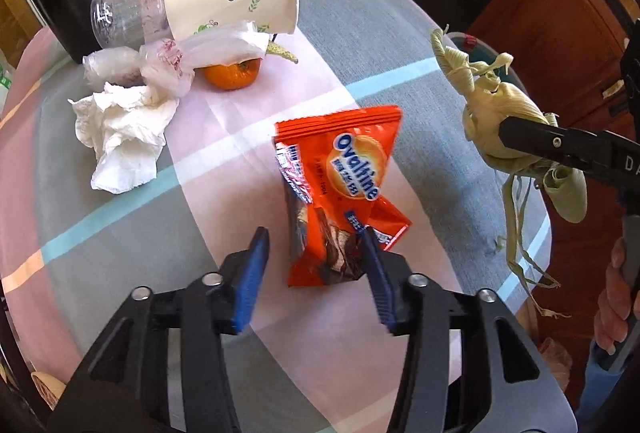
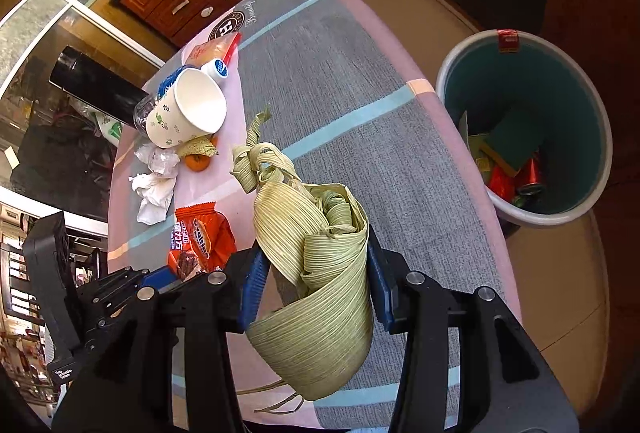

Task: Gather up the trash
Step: 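Grasp the orange Ovaltine bag with the left tool while the right tool grasps the dried husk bundle, then carry the Ovaltine bag and husk bundle over the bin and release both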

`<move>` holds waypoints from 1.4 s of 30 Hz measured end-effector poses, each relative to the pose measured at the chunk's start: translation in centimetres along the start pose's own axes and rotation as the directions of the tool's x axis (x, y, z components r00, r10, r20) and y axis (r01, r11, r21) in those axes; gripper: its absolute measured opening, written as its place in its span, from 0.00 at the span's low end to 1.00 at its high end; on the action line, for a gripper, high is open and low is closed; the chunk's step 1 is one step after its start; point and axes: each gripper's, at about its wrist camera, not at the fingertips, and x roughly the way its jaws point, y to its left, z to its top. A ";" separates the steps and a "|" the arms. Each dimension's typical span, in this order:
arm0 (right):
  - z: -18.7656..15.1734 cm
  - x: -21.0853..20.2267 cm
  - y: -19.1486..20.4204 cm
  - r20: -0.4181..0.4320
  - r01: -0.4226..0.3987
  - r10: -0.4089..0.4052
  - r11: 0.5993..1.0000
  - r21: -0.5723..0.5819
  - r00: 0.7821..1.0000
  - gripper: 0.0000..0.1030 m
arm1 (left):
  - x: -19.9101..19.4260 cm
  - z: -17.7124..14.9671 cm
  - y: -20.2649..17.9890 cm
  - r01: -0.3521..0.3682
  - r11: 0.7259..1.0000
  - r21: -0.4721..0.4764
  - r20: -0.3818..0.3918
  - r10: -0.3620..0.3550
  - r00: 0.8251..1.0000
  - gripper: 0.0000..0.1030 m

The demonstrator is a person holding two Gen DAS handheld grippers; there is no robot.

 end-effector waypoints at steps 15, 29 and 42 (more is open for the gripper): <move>0.5 -1.6 -2.4 0.041 0.019 -0.021 0.999 0.038 0.999 0.41 | -2.1 1.7 -4.6 -0.058 0.991 0.117 0.106 0.046 0.993 0.22; 2.0 -5.8 -7.7 0.137 0.040 -0.053 0.994 0.100 0.989 0.41 | -3.8 6.5 -10.8 -0.022 0.976 0.219 0.161 -0.013 0.987 0.22; 4.1 -9.2 -18.0 0.184 0.115 -0.164 0.961 0.251 0.969 0.42 | -0.2 11.7 -20.7 0.044 0.930 0.364 0.118 -0.094 0.989 0.22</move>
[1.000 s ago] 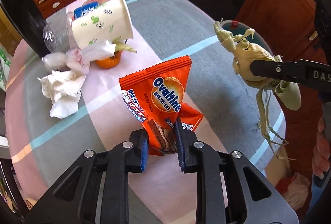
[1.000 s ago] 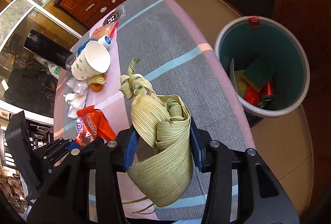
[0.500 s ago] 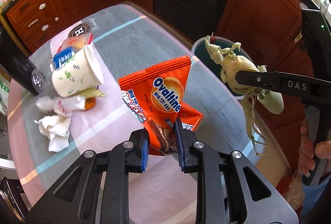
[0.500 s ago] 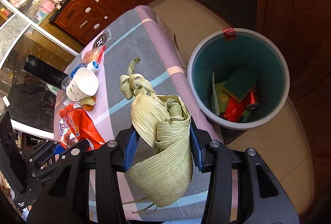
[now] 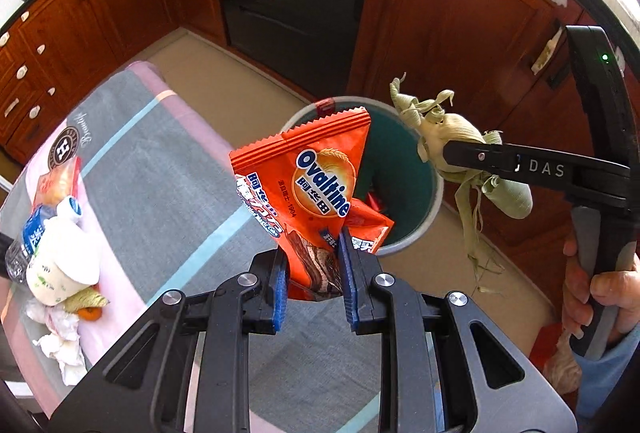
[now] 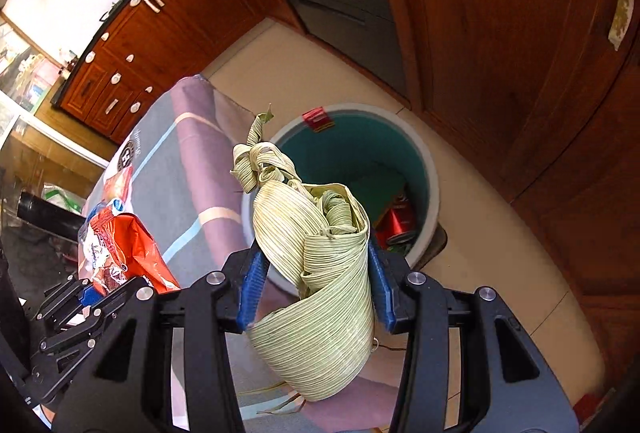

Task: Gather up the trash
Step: 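Carry the Ovaltine bag and husk bundle over the bin and release both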

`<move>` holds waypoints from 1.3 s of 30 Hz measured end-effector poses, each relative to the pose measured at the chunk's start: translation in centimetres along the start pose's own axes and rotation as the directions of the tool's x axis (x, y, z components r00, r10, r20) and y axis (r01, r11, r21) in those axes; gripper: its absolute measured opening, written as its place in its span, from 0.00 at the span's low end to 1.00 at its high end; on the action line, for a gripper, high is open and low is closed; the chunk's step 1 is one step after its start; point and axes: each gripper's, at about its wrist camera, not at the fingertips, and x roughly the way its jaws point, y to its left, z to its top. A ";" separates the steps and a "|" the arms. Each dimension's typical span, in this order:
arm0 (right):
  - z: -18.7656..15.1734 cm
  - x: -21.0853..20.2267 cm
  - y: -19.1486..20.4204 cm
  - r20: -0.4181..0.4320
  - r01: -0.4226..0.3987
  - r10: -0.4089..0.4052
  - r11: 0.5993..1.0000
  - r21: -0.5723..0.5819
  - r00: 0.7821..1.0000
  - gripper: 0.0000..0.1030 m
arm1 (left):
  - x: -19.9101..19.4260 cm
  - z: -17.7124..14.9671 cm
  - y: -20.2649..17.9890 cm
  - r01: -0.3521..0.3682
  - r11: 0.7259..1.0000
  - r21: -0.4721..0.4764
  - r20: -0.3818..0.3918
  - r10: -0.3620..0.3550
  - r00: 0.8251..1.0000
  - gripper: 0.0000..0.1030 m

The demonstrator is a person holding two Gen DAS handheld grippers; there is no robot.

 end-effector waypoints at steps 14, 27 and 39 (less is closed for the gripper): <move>1.6 5.0 -2.3 -0.087 0.009 -0.005 0.999 0.046 0.996 0.61 | 6.8 2.2 -2.5 0.026 0.999 0.039 -0.105 -0.021 0.994 0.23; 1.7 5.2 -3.2 -0.115 0.057 -0.049 0.997 0.062 0.992 0.80 | 8.3 2.8 -2.9 -0.024 0.998 0.057 -0.099 0.030 0.995 0.78; 0.6 5.3 -1.6 -0.153 0.072 -0.064 0.996 0.048 0.986 0.83 | 6.2 1.2 -1.6 -0.028 0.999 0.019 -0.100 0.030 0.995 0.92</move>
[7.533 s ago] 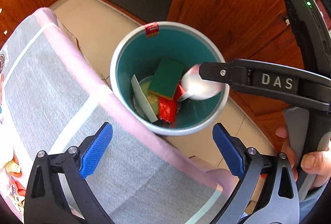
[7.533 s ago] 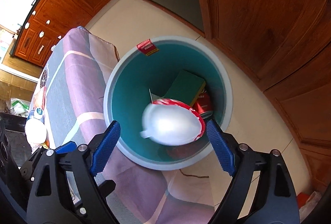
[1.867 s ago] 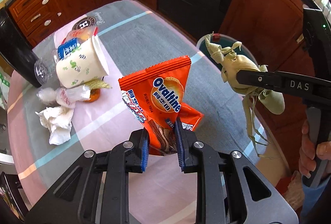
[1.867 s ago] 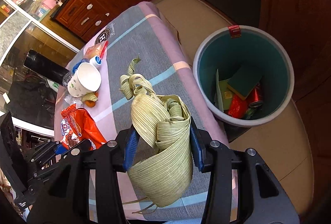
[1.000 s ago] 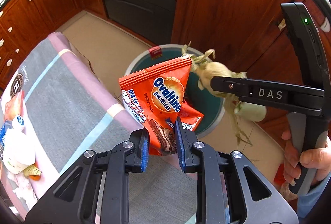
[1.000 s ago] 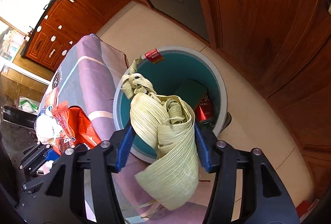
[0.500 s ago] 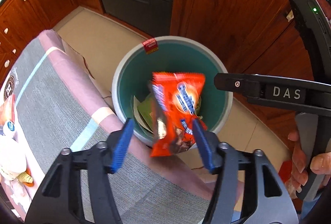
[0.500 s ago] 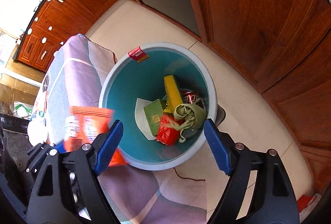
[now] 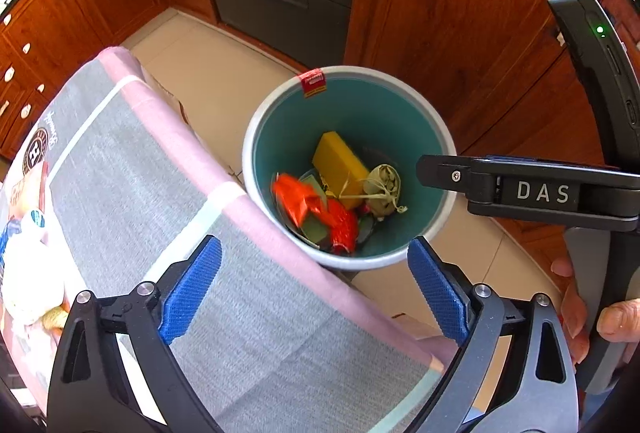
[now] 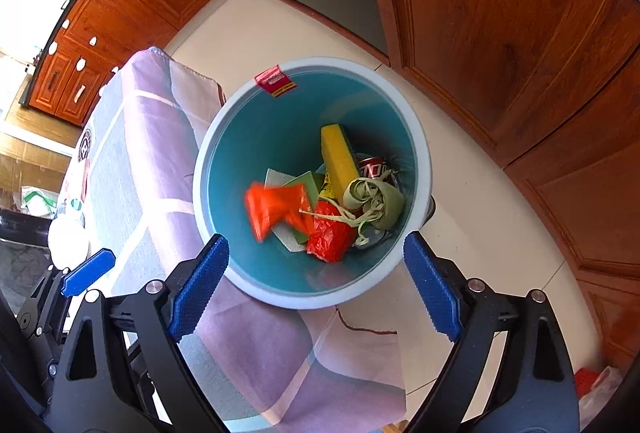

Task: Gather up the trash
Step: 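Carry the Ovaltine bag and husk bundle over the bin and release both, then move both open tools back over the table toward the tissues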

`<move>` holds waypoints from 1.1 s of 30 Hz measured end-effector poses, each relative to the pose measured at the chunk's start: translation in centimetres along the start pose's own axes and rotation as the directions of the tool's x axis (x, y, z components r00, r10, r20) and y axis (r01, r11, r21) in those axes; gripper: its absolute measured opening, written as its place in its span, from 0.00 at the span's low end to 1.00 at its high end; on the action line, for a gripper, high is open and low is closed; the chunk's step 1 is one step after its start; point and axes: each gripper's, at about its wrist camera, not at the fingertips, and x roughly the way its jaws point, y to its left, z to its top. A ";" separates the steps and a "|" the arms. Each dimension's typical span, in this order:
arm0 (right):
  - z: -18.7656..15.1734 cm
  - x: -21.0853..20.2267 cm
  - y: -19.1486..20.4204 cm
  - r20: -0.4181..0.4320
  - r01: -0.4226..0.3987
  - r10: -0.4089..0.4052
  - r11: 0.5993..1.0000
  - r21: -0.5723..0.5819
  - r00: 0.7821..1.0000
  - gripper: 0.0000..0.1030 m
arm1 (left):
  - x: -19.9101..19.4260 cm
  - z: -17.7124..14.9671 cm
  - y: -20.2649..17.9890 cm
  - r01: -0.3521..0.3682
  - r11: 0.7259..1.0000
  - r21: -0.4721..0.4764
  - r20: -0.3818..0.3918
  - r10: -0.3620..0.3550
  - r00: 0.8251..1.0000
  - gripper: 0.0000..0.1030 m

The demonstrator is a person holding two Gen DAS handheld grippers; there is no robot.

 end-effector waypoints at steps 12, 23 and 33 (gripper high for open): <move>-2.2 -2.2 3.3 0.020 0.031 -0.030 0.999 -0.041 0.999 0.83 | -3.5 -2.7 1.7 0.007 0.999 -0.031 0.046 -0.005 0.999 0.92; -5.3 -2.5 11.1 0.006 0.017 -0.016 0.986 -0.166 1.000 0.83 | -8.3 -7.7 7.9 -0.035 0.988 -0.150 0.090 0.049 0.995 0.93; -8.7 -1.1 21.2 -0.034 -0.002 -0.010 0.938 -0.346 0.999 0.83 | -12.1 -13.4 16.3 -0.068 0.945 -0.319 0.114 0.110 0.987 0.94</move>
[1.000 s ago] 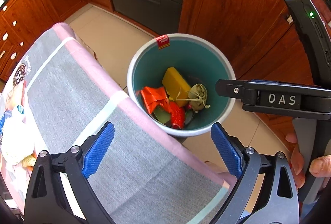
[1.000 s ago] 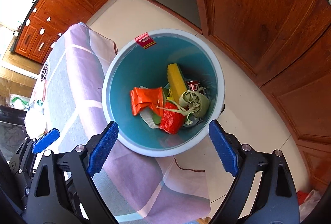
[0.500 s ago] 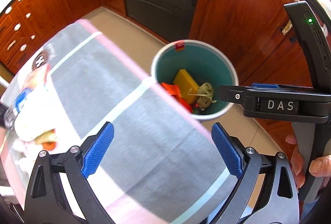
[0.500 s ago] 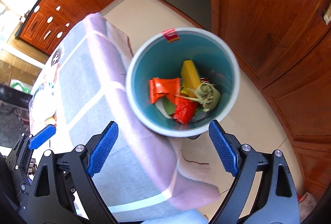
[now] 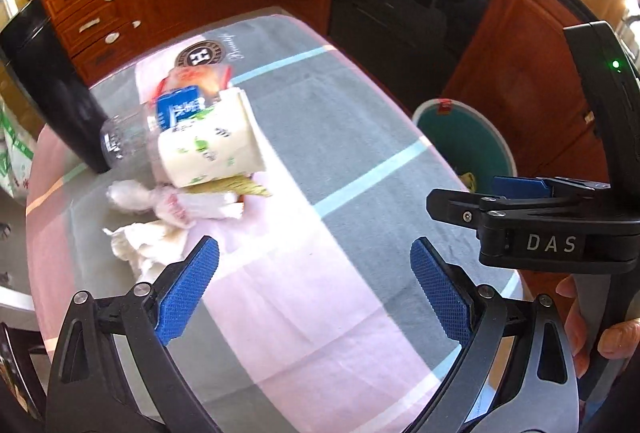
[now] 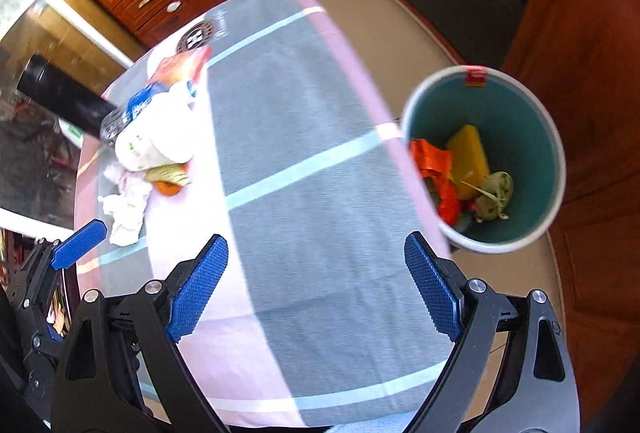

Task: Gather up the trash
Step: 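Move both open tools back over the table toward the tissues, then grasp the white tissue with the left tool while the right tool grasps the clear plastic bag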

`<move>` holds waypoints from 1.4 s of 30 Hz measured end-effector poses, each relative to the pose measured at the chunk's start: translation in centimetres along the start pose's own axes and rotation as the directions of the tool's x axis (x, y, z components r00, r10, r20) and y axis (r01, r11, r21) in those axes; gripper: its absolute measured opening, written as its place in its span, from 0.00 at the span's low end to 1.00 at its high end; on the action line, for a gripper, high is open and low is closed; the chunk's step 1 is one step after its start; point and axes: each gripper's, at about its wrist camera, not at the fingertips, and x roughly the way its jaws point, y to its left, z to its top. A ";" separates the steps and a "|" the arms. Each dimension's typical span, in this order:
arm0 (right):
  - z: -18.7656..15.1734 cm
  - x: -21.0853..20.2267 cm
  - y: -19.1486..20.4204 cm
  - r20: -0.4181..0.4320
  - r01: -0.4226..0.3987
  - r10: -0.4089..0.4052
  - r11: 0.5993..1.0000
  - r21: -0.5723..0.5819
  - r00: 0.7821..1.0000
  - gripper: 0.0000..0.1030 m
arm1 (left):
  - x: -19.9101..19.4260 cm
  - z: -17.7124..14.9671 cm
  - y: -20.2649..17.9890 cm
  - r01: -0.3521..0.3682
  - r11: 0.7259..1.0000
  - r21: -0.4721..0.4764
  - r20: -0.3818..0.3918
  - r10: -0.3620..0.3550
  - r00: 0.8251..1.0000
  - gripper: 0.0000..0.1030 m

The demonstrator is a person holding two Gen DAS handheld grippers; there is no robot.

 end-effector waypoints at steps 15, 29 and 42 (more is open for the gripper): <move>0.4 3.8 10.3 -0.061 -0.021 0.014 0.993 -0.116 0.998 0.83 | 1.9 -3.4 12.4 -0.032 0.975 -0.221 -0.042 0.023 0.999 0.94; 3.3 7.1 12.8 -0.073 -0.118 0.116 0.993 -0.029 0.991 0.83 | 7.2 -2.5 15.9 -0.028 0.970 -0.243 -0.096 0.004 0.995 0.94; 2.2 8.3 16.8 -0.114 -0.150 0.137 0.983 -0.108 0.984 0.68 | 5.2 -5.2 16.7 0.030 0.976 -0.216 -0.108 -0.054 0.993 0.20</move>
